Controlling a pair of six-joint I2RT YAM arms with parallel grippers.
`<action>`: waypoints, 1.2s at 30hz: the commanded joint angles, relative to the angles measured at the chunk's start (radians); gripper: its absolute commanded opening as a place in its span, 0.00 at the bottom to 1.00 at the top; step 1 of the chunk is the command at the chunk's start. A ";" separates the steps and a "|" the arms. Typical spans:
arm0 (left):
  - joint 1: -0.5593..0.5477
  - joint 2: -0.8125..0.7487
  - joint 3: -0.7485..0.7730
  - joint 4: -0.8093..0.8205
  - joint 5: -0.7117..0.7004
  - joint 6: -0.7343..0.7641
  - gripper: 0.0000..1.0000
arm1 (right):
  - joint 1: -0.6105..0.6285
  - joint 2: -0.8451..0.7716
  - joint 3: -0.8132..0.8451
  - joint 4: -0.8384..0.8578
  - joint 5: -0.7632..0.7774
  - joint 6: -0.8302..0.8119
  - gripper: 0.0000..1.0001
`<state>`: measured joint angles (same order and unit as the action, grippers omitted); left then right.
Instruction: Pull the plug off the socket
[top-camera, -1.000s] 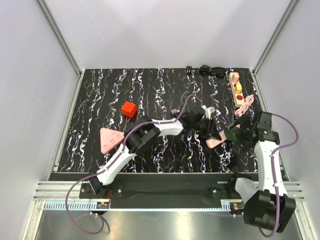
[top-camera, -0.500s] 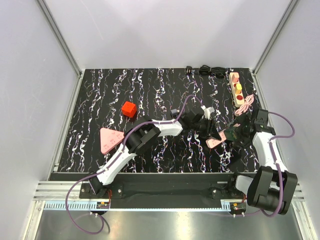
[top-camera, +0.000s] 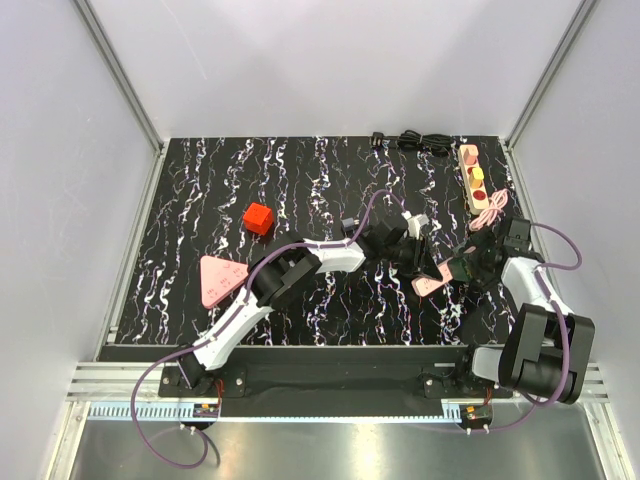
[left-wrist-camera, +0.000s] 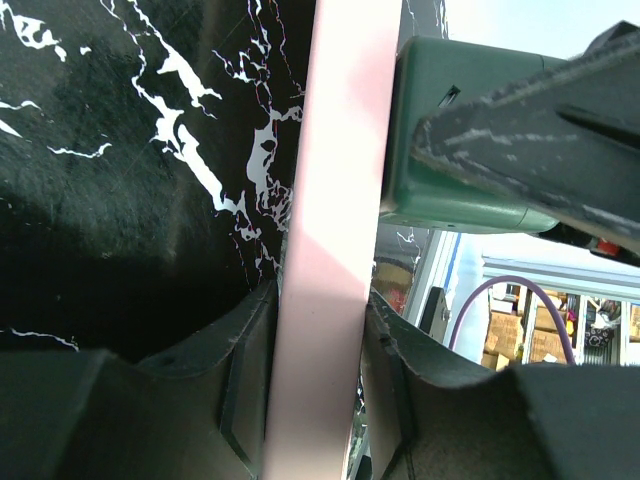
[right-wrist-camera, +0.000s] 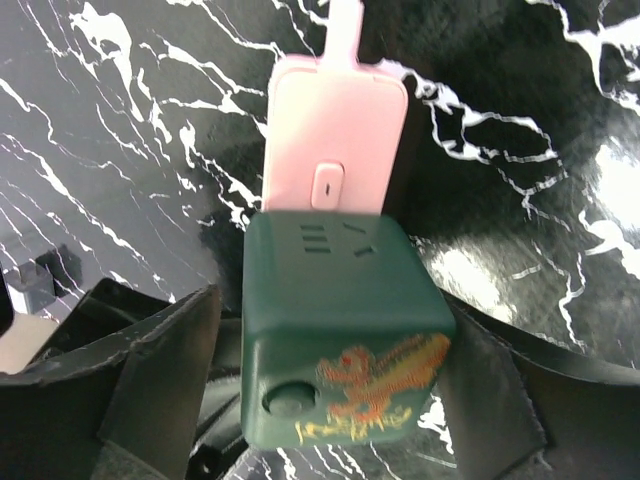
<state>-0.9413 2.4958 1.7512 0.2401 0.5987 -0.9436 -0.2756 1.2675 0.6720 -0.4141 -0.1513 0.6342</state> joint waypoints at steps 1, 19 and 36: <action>0.024 0.054 -0.068 -0.242 -0.102 0.012 0.00 | -0.004 0.023 -0.008 0.064 -0.005 -0.005 0.84; 0.021 -0.049 -0.246 0.165 0.019 0.002 0.63 | -0.004 -0.071 -0.058 0.005 -0.031 -0.011 0.00; 0.019 0.081 -0.033 -0.102 -0.049 -0.017 0.00 | -0.004 -0.140 -0.064 -0.038 -0.094 0.015 0.00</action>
<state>-0.9253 2.4950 1.6936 0.3645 0.7052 -0.9924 -0.2909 1.1763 0.5903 -0.4122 -0.1604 0.6422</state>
